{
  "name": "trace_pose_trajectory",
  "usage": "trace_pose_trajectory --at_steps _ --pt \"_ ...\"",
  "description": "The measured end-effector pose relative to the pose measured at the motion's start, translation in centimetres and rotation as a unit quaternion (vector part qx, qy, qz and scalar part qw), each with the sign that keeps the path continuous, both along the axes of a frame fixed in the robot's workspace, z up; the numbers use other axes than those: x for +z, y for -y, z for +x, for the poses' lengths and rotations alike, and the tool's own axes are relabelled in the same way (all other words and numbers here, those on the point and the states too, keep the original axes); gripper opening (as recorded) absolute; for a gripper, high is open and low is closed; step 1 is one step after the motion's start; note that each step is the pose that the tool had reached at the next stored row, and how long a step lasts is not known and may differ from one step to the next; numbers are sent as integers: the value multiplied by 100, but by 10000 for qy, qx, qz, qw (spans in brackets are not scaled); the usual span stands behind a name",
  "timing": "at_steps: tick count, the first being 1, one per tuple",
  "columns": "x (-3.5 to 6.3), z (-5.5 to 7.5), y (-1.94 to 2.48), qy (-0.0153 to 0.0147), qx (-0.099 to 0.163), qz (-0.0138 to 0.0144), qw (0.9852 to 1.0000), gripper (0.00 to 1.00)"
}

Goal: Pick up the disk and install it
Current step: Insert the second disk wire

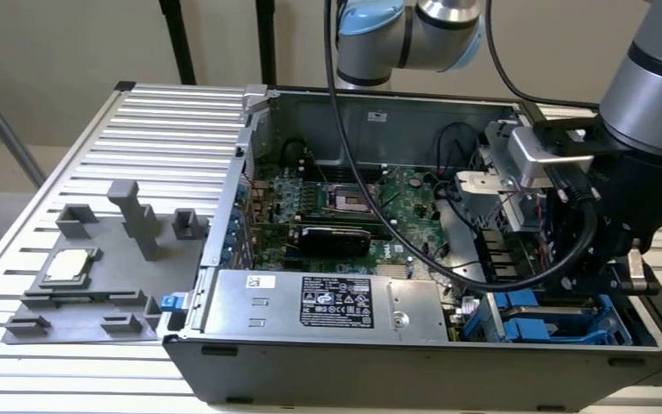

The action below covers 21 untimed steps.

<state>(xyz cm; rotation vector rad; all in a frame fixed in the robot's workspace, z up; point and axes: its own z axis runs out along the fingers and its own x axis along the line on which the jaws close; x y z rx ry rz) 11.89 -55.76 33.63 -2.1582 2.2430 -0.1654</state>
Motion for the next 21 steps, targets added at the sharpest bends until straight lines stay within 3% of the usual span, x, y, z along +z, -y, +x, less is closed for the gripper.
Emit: trace_pose_trajectory --at_steps 7,9,10,12,15,21 --pt "-17 1 13 1 1 8 10000 16" --pt "-23 1 14 1 2 17 10000 18" --pt "-19 1 13 0 2 15 10000 25" --pt "4 -3 13 0 1 15 10000 25" --pt "54 -46 14 0 1 34 10000 25" --pt "82 -253 16 7 1 90 10000 25"
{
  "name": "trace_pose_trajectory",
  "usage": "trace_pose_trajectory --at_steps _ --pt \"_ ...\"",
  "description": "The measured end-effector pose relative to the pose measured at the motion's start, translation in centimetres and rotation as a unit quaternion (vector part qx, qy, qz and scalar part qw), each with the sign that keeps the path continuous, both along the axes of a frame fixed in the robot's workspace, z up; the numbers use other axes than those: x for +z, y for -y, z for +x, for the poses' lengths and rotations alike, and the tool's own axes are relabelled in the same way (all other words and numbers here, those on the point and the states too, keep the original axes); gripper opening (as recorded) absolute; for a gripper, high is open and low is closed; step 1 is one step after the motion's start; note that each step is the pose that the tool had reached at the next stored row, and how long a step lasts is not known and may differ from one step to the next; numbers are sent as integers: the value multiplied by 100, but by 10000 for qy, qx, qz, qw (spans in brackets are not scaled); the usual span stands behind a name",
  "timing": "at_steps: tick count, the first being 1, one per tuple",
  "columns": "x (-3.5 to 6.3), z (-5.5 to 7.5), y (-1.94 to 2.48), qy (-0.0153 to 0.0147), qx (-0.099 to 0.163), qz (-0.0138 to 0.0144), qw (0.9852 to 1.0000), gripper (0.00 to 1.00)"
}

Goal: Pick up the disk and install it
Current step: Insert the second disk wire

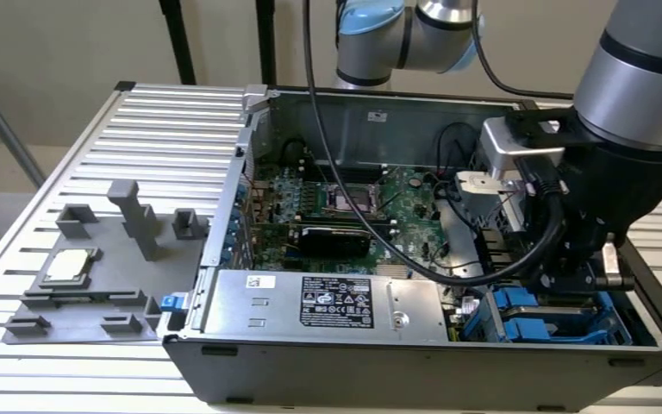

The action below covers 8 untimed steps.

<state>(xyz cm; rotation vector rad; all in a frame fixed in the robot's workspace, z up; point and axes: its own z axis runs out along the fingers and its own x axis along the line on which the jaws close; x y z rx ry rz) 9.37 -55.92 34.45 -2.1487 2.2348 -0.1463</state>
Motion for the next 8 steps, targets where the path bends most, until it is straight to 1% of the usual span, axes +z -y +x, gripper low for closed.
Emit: trace_pose_trajectory --at_steps 1,8 --pt "-1 -15 0 2 0 6 10000 25" --pt "-1 -16 0 3 0 6 10000 25"
